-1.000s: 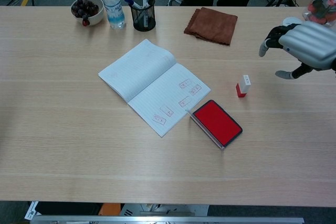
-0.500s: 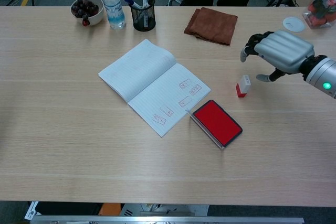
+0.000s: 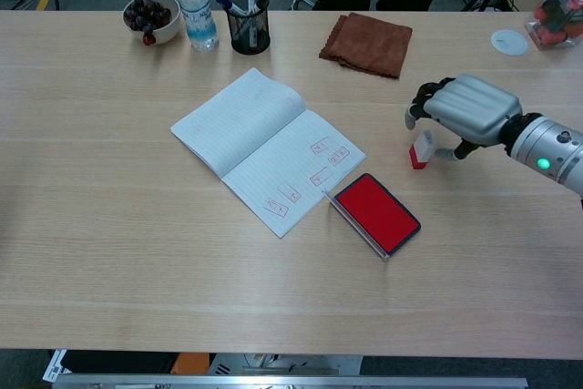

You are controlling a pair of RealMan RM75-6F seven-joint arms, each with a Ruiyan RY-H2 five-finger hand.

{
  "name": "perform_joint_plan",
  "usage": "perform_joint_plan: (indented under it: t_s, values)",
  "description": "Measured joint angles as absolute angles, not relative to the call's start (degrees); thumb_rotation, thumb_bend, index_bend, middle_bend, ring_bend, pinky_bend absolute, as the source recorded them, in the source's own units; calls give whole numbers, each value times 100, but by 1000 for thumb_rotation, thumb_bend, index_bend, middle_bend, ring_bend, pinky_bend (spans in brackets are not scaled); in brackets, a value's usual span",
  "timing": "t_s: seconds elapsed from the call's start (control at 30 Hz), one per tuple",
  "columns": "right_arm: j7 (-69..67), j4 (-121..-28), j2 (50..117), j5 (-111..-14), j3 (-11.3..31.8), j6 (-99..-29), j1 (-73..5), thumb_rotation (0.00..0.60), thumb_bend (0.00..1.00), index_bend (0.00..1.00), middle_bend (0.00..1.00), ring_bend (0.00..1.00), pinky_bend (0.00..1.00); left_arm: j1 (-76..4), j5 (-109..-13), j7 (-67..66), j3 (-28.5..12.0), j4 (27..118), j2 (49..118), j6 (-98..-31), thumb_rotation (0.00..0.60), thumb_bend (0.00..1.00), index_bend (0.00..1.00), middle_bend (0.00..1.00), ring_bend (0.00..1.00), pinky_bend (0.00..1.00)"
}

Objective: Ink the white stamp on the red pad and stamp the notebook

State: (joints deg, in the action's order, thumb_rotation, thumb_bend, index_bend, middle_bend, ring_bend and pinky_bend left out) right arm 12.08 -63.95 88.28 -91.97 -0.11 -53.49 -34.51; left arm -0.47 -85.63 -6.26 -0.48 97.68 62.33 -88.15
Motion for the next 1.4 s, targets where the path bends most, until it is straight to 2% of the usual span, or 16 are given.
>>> perform_joint_plan:
  t_s: [0.7, 0.9, 1.4]
  values:
    - [1165, -6524, 8771, -8967, -166, -5256, -3432, 600, 198, 441, 356, 189, 291, -45, -8570, -632, -39, 9739, 6247, -8766, 600, 276, 222, 194, 219, 134]
    - [1219, -6631, 8692, -8835, -174, -5201, -3401, 600, 199, 463, 386, 191, 291, -50, -8559, -620, -36, 9718, 6249, -8736, 600, 276, 222, 194, 219, 134]
    - [1445, -6949, 8529, -8628, -76, -5314, -3344, 600, 216, 476, 387, 192, 291, -75, -8603, -558, -41, 9699, 6238, -8716, 600, 276, 221, 193, 219, 134]
